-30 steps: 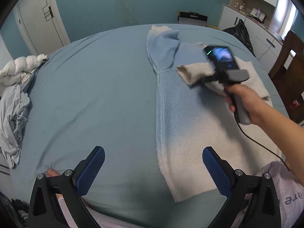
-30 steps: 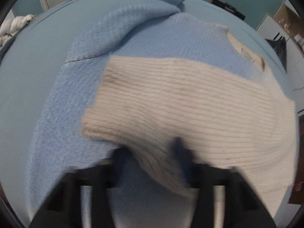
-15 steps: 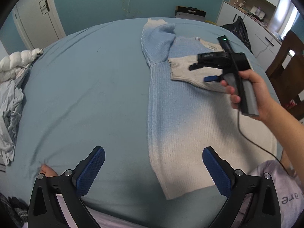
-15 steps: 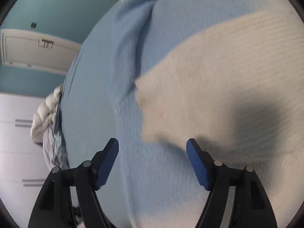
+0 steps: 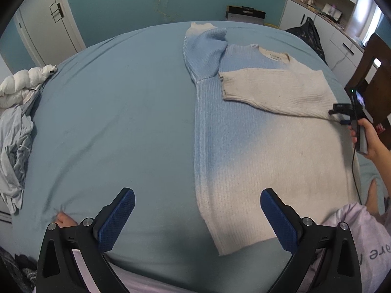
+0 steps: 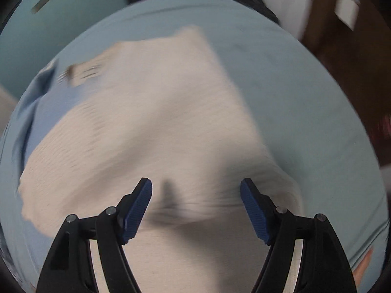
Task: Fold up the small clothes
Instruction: 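Release the sleeve and smooth it flat with the right gripper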
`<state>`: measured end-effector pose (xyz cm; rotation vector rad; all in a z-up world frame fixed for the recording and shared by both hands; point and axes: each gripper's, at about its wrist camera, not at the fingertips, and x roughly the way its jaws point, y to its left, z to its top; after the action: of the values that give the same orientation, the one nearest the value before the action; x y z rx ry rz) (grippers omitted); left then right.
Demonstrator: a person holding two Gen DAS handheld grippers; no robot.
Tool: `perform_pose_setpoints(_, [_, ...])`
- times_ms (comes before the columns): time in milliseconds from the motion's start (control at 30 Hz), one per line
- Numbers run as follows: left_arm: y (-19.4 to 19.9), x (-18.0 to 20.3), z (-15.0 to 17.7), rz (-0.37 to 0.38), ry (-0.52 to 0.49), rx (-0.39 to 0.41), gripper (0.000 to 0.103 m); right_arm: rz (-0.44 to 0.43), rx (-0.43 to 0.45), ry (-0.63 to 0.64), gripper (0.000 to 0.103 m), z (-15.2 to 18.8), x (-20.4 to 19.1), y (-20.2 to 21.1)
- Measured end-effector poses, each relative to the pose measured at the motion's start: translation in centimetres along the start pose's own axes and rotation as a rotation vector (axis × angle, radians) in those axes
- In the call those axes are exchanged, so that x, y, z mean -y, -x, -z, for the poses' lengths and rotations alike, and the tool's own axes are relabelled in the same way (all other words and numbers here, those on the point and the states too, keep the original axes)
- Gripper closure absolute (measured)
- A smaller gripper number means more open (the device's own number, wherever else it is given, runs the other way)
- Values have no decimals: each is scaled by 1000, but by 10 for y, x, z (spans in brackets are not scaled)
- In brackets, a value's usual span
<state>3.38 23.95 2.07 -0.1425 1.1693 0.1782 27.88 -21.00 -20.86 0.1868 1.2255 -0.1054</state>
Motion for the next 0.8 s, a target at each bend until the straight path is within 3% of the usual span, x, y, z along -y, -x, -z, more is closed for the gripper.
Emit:
perform_pose_setpoints(67, [-1,1,0,4,-2,-5,0,-3,-80,-25,27,3,15,-25])
perform_pose_setpoints(167, [-2,2,-1,3,-5,-3,0,11,-49,-50,25,3,10,-22])
perform_pose_setpoints(233, [-2,1,-1,6,-5,-7,0,117,38,-86,25,4,-4,0])
perform_pose_setpoints(267, [-3,2,0,9,-5,-10,0,129,105,-93,25,6,-15,12])
perform_pose_setpoints(333, [-3,2,1,9,-8,-15,0,41,153,-70,24,5,-42,21])
perform_pose_setpoints(400, [-3,2,2,5,-13,-17,0,-74,79,-28,24,1,-76,8])
perform_pose_setpoints(433, [-2,2,3,5,-16,-17,0,-92,54,-11,24,1,-89,0])
perform_pose_setpoints(500, [-2,3,3,6,-15,-14,0,-59,5,43,25,1,-110,-20])
perform_pose_setpoints(567, [-1,1,2,13,-9,-11,0,59,-46,120,23,1,-128,-43])
perform_pose_setpoints(600, [-2,1,2,18,-8,-11,0,73,-41,139,20,2,-129,-49])
perform_pose_setpoints(700, [-4,1,2,22,-9,-14,0,29,-12,145,19,11,-115,-51])
perform_pose_setpoints(800, [-3,0,3,23,-11,-14,0,42,5,217,19,27,-107,-47])
